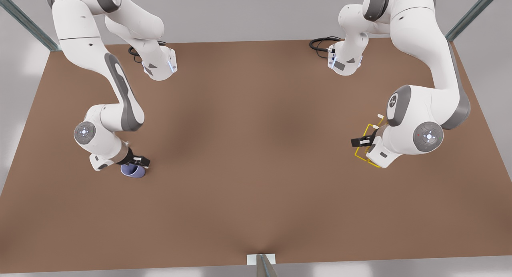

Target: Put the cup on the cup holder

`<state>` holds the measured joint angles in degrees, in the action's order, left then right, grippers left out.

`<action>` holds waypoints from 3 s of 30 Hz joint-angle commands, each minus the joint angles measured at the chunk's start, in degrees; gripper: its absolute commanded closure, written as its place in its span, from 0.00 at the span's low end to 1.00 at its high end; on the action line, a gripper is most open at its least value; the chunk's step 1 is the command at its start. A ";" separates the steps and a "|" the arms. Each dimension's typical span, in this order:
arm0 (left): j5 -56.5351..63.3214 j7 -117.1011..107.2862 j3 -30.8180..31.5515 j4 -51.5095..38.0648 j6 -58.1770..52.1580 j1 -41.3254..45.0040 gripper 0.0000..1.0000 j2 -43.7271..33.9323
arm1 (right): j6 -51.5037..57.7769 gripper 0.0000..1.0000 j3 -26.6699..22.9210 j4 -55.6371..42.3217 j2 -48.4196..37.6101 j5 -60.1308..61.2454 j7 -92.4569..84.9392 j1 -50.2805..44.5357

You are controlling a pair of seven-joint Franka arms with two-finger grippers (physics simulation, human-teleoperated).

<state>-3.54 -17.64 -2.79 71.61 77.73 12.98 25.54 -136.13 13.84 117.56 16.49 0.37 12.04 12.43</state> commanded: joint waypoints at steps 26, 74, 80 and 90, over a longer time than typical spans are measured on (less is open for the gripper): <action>0.02 -1.17 -0.02 0.02 -1.97 -0.50 0.00 -0.23 | -4.76 0.00 2.42 0.04 4.43 -2.92 -7.99 4.00; 0.11 -1.34 -0.11 0.02 -3.46 -0.41 0.00 -0.23 | 0.52 0.79 10.95 -2.16 1.53 3.32 -5.71 4.70; 0.02 -1.25 -0.02 0.02 -3.55 -0.15 0.00 -0.14 | -5.64 0.79 39.07 -3.65 13.39 7.19 -9.49 30.45; -4.63 -1.17 -0.02 -0.33 -5.66 -2.61 0.00 0.56 | -13.11 0.79 55.60 -20.70 47.41 6.84 -3.60 23.69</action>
<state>-7.85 -18.81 -2.82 71.33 72.49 10.35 26.01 -146.23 69.36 99.55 61.93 7.53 3.20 38.43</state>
